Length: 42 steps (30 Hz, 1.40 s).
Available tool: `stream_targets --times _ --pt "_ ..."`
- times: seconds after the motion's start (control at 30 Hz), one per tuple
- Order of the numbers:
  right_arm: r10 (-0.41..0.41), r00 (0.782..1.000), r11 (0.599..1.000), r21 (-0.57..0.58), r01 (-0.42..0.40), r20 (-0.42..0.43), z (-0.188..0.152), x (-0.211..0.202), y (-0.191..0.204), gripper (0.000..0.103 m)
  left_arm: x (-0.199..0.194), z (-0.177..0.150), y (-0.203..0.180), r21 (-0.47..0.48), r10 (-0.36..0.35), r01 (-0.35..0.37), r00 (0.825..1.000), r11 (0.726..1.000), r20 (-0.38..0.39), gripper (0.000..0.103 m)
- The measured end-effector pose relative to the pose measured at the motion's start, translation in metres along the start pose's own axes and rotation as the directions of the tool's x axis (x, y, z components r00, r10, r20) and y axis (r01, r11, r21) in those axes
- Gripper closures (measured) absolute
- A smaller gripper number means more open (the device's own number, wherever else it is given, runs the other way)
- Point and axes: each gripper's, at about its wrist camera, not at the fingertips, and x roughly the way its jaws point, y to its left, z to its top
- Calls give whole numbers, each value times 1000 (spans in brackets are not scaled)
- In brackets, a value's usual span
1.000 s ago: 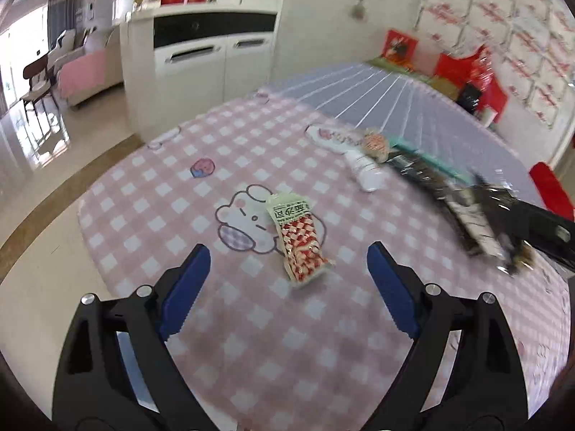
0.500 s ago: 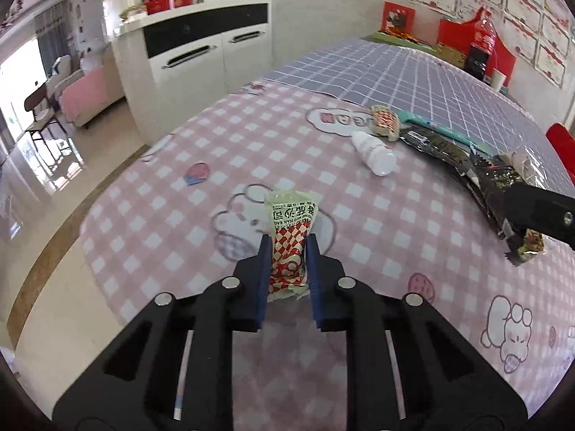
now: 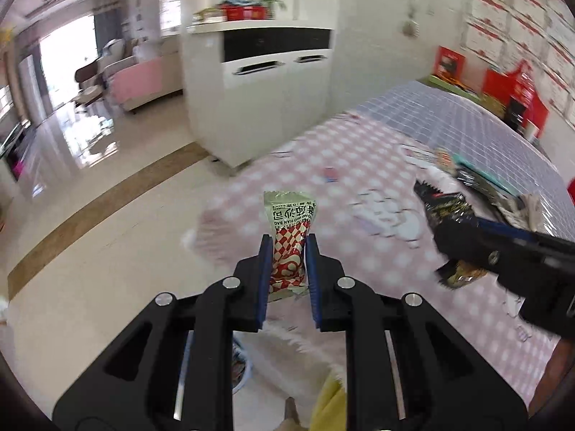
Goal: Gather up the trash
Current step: 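Carry the packet and wrapper over the blue bin and open both tools, then move both tools back over the remaining trash on the table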
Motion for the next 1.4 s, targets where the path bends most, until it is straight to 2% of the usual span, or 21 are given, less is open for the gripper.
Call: stream_targets --times 0.17,0.27,0.4,0.47,0.5,0.53,0.57,0.6,0.63,0.7,0.8,0.93,0.97,1.03,1.07,1.17,1.27,1.4 --pt "72 995 991 -108 -79 -69 -11 28 55 64 -13 -22 59 -93 101 -104 994 990 -32 84" --pt "103 988 979 -162 -121 -117 -21 45 85 64 -16 -38 90 -139 155 -164 985 977 -72 84" --pt "132 974 963 -208 -170 -186 -38 67 117 64 -12 -60 124 -185 205 -229 969 956 -138 84" --pt "124 969 961 -219 -171 -213 -44 77 126 64 -6 -69 136 -196 206 -240 962 951 -177 83" --pt "121 965 959 -223 -174 -232 -47 82 131 64 0 -74 143 -205 187 -230 960 951 -210 80" --pt "122 961 958 -226 -179 -247 -50 86 133 64 6 -79 152 -226 169 -225 955 948 -244 72" --pt "123 958 956 -229 -184 -258 -52 88 136 64 9 -83 159 -243 163 -229 951 942 -264 58" --pt "122 957 954 -234 -185 -262 -52 89 137 64 11 -86 165 -253 170 -242 946 937 -276 36" --pt "116 958 953 -241 -182 -264 -53 91 138 64 10 -90 172 -259 202 -274 941 926 -270 31" --pt "102 959 954 -247 -170 -264 -55 94 140 64 7 -96 181 -258 233 -302 935 918 -266 31" --pt "79 957 957 -247 -151 -278 -57 101 142 64 5 -106 200 -306 227 -314 930 898 -290 31" --pt "86 940 956 -240 -171 -331 -61 118 153 64 -2 -122 216 -336 253 -360 912 870 -322 31" --pt "88 938 954 -243 -176 -334 -62 120 157 58 -5 -127 220 -342 260 -372 907 863 -332 30" --pt "86 945 954 -246 -169 -316 -65 123 164 36 -9 -133 223 -347 261 -380 902 858 -343 29" --pt "90 947 955 -243 -170 -308 -66 122 166 20 -12 -136 224 -348 265 -387 899 854 -349 29" --pt "132 947 954 -221 -201 -292 -68 117 169 19 -18 -139 224 -343 283 -399 896 850 -342 27" --pt "124 947 954 -228 -196 -296 -68 114 165 19 -24 -137 220 -334 309 -417 891 845 -332 25" --pt "116 950 962 -206 -180 -289 -66 108 155 19 -25 -130 212 -344 286 -390 905 854 -315 24"
